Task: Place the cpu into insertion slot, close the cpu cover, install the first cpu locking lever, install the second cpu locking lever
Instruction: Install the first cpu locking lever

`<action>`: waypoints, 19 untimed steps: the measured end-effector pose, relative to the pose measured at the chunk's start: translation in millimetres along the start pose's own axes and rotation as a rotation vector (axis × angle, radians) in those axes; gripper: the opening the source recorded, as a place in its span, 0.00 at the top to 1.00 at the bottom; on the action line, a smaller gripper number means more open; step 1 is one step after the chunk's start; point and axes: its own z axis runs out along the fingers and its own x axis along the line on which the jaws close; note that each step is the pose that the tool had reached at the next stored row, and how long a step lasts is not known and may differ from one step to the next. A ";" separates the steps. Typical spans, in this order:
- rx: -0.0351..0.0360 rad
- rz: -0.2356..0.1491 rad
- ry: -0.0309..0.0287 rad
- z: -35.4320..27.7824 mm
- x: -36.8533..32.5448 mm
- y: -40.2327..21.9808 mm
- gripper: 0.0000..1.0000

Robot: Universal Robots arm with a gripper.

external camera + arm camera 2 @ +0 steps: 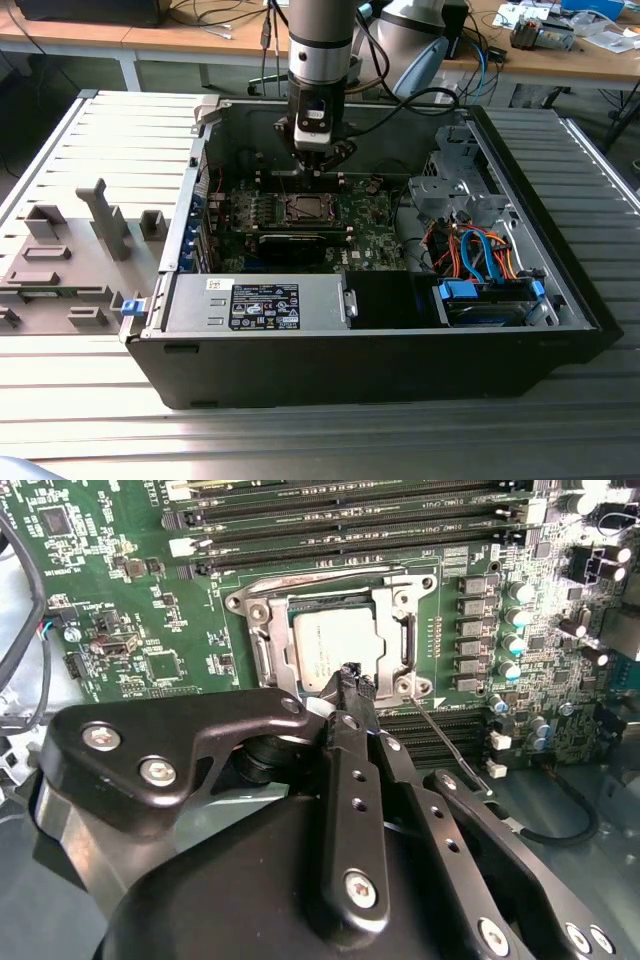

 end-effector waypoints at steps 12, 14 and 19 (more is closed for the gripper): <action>-0.0010 -0.061 -0.0008 0.0 0.0 0.0 0.89; -0.0010 -0.068 -0.0009 0.0 0.0 0.0 0.89; -0.0014 -0.096 -0.0012 0.0 0.0 0.0 0.89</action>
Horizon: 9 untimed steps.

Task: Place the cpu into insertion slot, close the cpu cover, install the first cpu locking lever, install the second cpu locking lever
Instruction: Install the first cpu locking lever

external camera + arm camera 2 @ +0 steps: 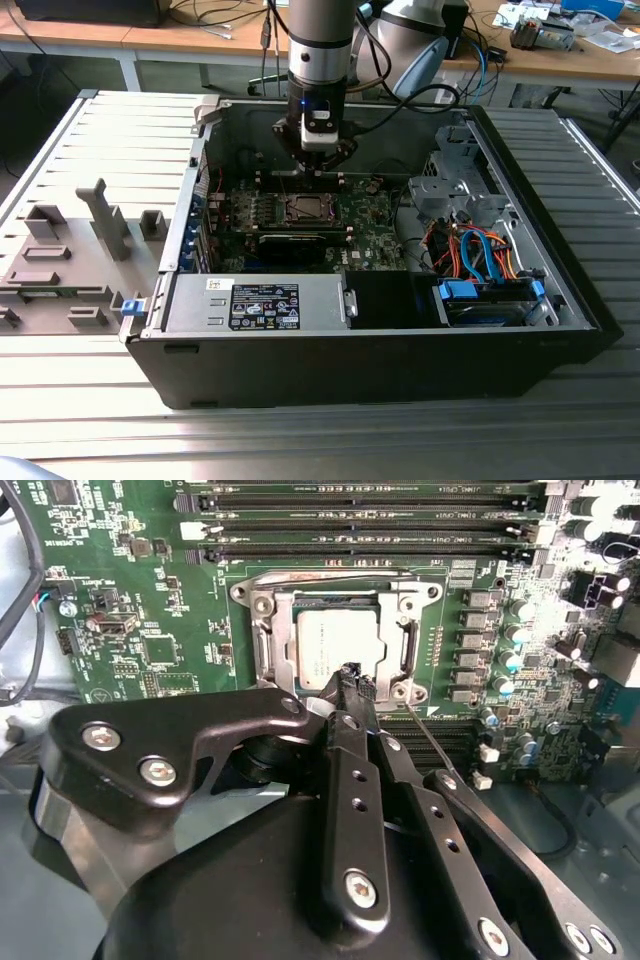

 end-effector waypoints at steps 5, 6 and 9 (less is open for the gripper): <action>-0.0006 -0.045 -0.0006 0.0 0.0 0.0 0.89; -0.0008 -0.054 -0.0007 0.0 0.0 0.0 0.89; -0.0013 -0.084 -0.0011 0.0 0.0 0.0 0.89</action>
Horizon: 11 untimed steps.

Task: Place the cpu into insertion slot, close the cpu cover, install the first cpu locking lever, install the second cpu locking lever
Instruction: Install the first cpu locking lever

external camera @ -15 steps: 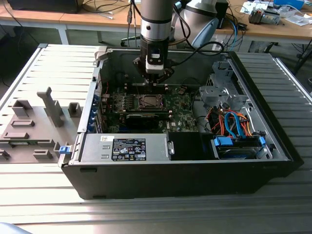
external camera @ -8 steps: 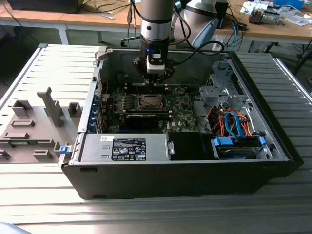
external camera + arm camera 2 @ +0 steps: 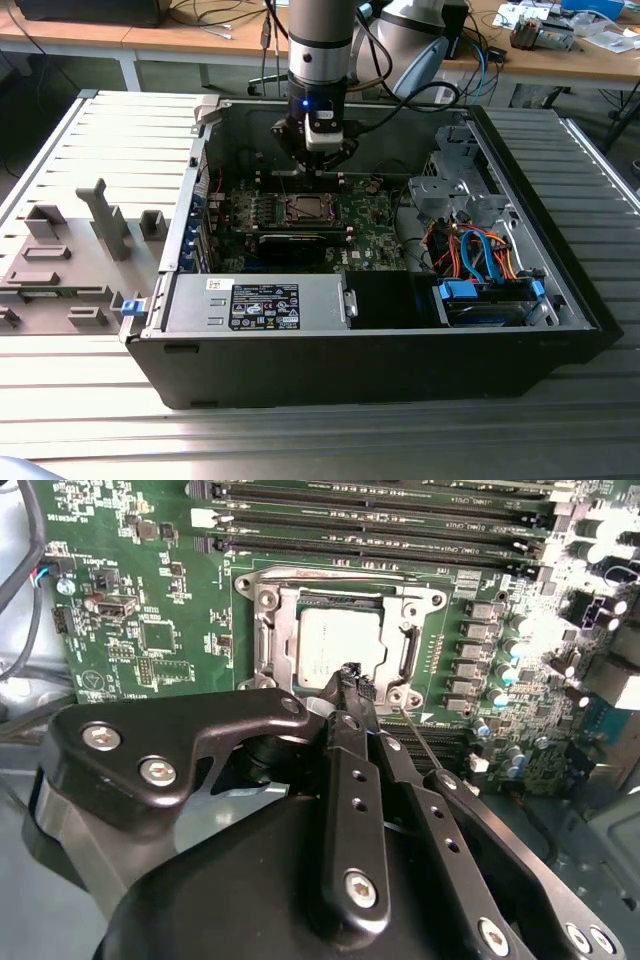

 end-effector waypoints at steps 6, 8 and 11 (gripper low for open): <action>-0.0009 -0.058 -0.0007 0.0 0.0 0.0 0.89; -0.0011 -0.074 -0.0009 0.0 0.0 0.0 0.89; -0.0013 -0.089 -0.0011 0.0 0.0 0.0 0.89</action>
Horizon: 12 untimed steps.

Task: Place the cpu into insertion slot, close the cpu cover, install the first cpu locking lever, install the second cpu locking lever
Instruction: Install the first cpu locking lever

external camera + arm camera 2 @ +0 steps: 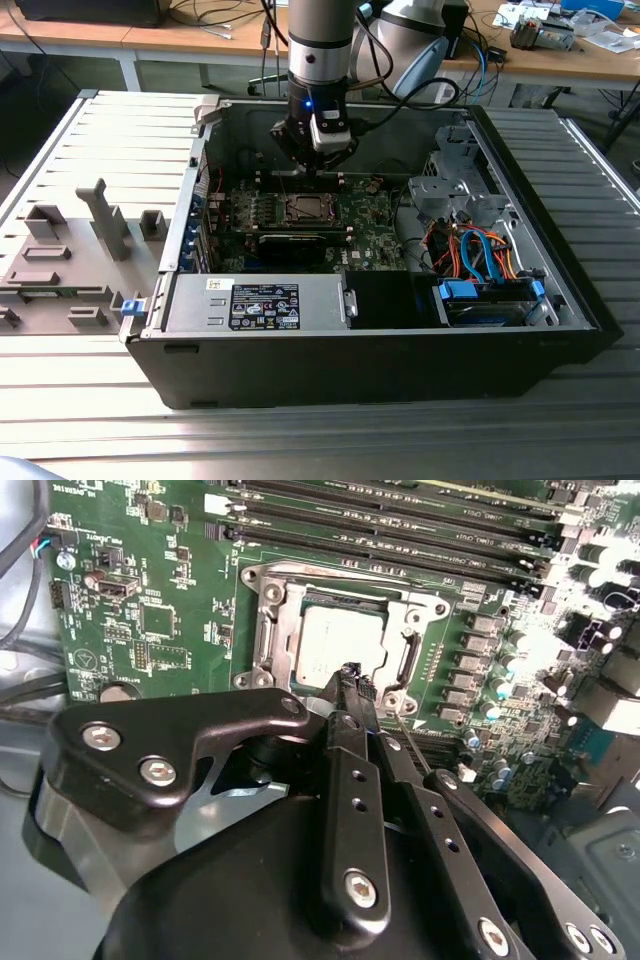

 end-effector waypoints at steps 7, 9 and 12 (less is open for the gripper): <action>-0.0007 -0.045 -0.0006 0.0 0.0 0.0 0.89; -0.0010 -0.062 -0.0008 0.0 0.0 0.0 0.89; -0.0013 -0.080 -0.0010 0.0 0.0 0.0 0.89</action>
